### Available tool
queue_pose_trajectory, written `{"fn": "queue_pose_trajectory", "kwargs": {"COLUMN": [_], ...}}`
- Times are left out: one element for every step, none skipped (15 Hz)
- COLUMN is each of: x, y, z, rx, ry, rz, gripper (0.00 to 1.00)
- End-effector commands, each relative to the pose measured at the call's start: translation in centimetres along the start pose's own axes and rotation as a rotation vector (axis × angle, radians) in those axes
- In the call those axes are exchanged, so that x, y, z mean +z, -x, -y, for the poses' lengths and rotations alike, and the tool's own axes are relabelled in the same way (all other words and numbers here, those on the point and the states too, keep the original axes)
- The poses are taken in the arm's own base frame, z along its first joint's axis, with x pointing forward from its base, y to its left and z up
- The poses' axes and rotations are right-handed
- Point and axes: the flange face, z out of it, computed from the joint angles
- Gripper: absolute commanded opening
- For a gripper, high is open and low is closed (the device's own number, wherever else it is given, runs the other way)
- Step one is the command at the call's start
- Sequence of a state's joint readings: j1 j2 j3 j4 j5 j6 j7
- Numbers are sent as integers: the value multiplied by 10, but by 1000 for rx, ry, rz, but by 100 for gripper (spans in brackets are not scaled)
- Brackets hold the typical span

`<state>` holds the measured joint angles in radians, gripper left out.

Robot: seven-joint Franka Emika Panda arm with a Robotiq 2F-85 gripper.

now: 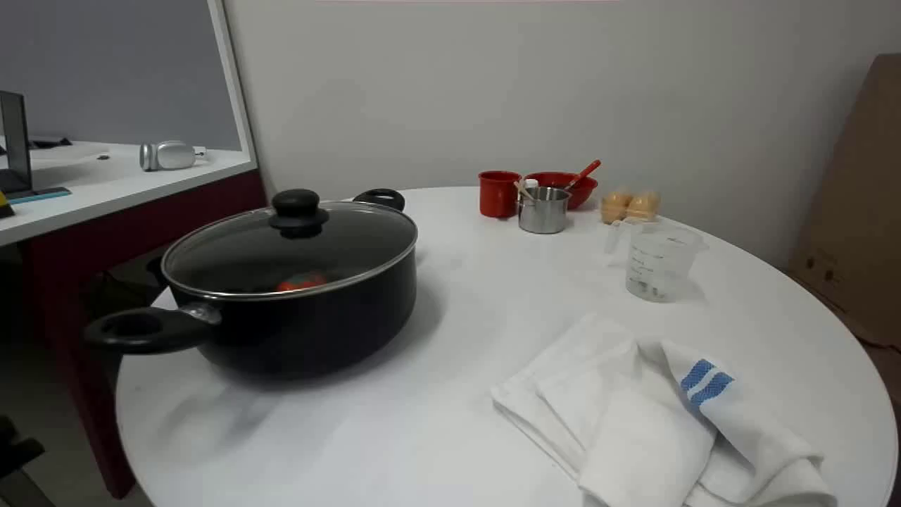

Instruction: Take the lid off the pot and put it on the table, take the toy tomato out of the pot and put it on the table, then use the towel to wipe the table

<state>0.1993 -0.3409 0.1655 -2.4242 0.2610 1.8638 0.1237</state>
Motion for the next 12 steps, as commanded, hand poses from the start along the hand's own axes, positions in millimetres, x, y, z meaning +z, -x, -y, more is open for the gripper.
{"fn": "queue_pose_trajectory", "kwargs": {"x": [-1, -1, -1, -1, -1, -1, -1, -1, -1, -1, -1, -2], "y": [0, 0, 0, 0, 0, 0, 0, 0, 0, -4, -11, -15], "z": [0, 0, 0, 0, 0, 0, 0, 0, 0, -4, -10, -15], "rx": [0, -1, -1, 0, -1, -1, -1, -1, -1, 13, 18, 24], "ry": [0, 0, 0, 0, 0, 0, 0, 0, 0, -4, -25, -34], "rz": [0, -1, -1, -1, -1, -1, -1, -1, -1, 0, 3, 1], "gripper": [100, 100, 100, 100, 100, 100, 100, 100, 100, 100, 100, 100]}}
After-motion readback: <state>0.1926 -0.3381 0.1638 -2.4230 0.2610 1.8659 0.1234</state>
